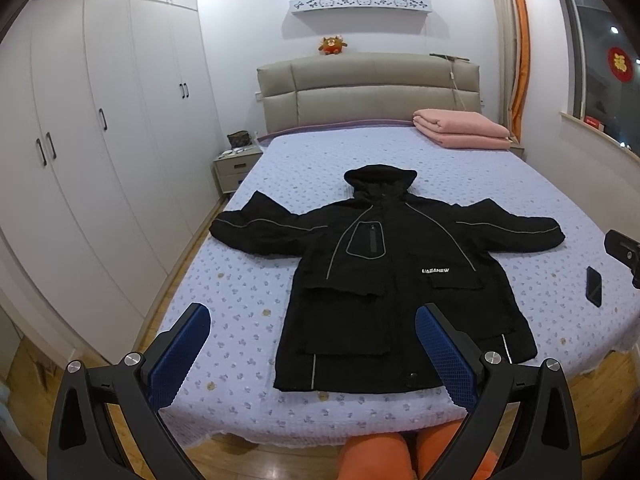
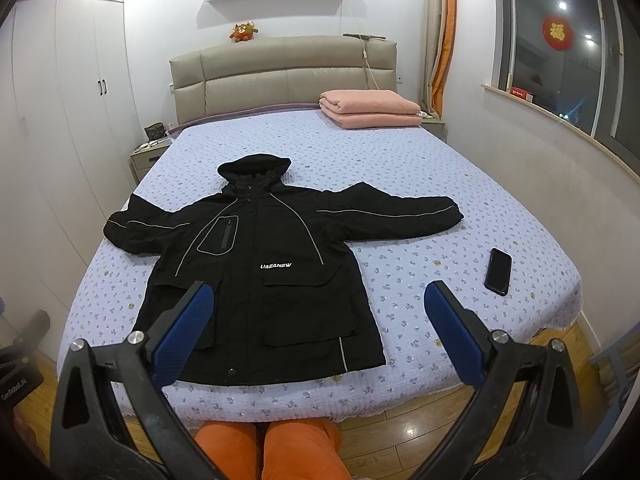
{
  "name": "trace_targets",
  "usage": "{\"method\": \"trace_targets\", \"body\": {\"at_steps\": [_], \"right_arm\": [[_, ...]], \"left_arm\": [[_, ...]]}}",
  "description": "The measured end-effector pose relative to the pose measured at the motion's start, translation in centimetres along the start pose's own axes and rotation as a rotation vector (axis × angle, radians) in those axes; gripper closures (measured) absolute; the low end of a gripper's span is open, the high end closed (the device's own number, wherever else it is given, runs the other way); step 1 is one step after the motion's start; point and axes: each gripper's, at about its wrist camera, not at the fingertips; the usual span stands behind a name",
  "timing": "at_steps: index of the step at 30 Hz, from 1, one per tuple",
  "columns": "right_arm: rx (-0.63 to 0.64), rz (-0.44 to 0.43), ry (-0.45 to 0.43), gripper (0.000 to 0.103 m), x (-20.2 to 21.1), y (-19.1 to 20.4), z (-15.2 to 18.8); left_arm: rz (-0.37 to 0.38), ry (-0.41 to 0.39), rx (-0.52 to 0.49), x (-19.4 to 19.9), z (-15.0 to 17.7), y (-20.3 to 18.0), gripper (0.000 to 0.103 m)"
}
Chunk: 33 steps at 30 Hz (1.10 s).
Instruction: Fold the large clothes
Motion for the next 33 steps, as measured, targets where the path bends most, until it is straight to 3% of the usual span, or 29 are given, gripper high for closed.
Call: {"method": "trace_targets", "body": {"at_steps": [14,33], "right_arm": [[0.02,-0.008,-0.004,0.0,0.1,0.6,-0.2],[0.043,0.017,-0.026,0.0,1.8,1.6,0.0]], "left_arm": [[-0.022,0.02,0.03,-0.4,0.0,1.0,0.001],[0.005,0.002,0.059,0.6,0.6,2.1,0.001]]}}
Point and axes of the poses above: each gripper's, at about its wrist camera, not at the fingertips, and x roughly against the way its jaws point, y to its left, z to its underside, and after that the axes turned 6 degrees about z, right-handed
